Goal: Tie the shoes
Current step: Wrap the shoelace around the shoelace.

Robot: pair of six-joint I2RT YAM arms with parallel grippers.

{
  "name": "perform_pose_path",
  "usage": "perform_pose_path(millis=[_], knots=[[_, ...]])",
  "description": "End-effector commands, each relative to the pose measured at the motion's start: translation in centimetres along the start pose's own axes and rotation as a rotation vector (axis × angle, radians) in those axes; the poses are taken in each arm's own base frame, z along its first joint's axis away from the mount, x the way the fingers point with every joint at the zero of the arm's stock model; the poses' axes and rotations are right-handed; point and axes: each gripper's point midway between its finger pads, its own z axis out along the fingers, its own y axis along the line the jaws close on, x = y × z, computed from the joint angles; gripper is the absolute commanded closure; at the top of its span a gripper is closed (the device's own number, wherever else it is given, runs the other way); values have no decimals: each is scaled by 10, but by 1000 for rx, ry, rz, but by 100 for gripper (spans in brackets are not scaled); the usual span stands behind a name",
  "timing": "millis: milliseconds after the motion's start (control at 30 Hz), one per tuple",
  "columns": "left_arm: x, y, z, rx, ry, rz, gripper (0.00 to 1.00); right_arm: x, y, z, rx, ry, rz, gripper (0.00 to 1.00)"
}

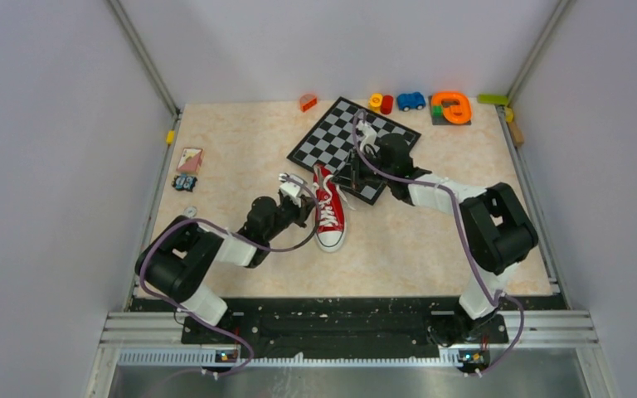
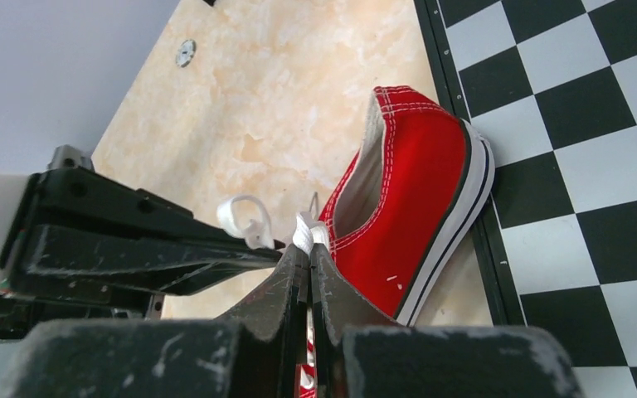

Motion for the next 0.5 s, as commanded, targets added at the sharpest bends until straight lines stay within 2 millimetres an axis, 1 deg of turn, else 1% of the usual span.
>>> perform_pose_path(millis=[0, 167, 267, 467], knots=[[-17, 4, 2, 5, -76, 46, 100, -16, 3, 15, -2, -5, -59, 100], [-18, 4, 0, 7, -114, 29, 100, -8, 3, 29, -8, 41, -50, 99], [-17, 4, -1, 12, -116, 26, 100, -3, -2, 37, 7, 65, -45, 98], [-14, 7, -2, 4, -107, 3, 100, -4, -6, 48, 20, 76, -40, 97]])
